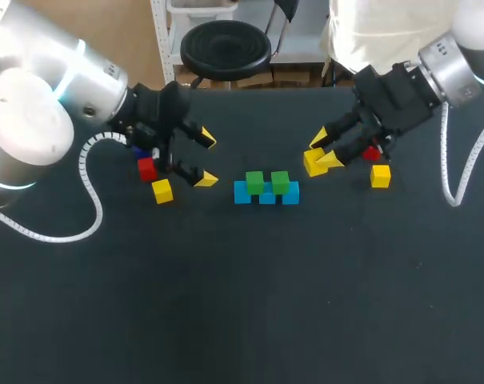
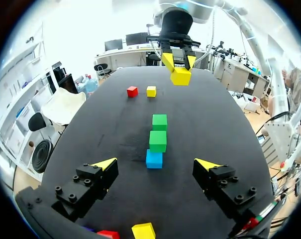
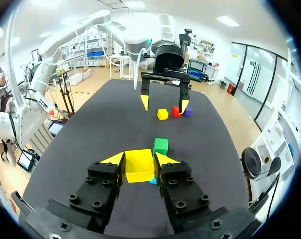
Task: Place the blue cubes, place green cubes on the blue cubes, place the yellow cubes on the green cubes, then place the red cubes on the yellow cubes, and place purple cube on the red cubes.
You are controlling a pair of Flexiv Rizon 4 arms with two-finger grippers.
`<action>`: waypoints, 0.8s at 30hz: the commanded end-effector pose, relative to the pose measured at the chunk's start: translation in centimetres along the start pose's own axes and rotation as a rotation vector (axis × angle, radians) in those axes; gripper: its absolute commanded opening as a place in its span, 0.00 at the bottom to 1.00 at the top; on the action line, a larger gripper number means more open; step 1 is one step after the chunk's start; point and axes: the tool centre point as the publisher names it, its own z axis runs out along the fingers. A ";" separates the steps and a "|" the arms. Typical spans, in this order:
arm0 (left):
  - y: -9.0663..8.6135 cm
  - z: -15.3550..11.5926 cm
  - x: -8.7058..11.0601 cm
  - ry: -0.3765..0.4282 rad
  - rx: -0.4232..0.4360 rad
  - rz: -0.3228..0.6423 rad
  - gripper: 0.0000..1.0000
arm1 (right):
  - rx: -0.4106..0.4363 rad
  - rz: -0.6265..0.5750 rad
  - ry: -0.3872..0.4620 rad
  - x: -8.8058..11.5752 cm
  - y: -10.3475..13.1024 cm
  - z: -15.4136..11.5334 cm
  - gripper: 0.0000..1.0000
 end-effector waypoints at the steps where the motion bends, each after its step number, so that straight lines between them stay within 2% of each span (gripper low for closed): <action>1: -0.1 0.0 0.2 -0.006 -0.002 0.004 1.00 | 0.000 0.000 0.001 0.0 0.0 0.0 0.00; 17: -0.1 0.0 0.2 -0.006 -0.002 0.004 1.00 | 0.000 0.000 0.001 0.0 0.0 0.0 0.00; 19: -0.1 0.0 0.2 -0.006 -0.002 0.004 1.00 | -0.019 0.009 -0.016 -0.3 -0.6 1.3 0.00; 24: -0.1 0.0 0.2 -0.006 -0.002 0.004 1.00 | -0.001 0.027 -0.060 -1.5 -1.5 3.4 0.00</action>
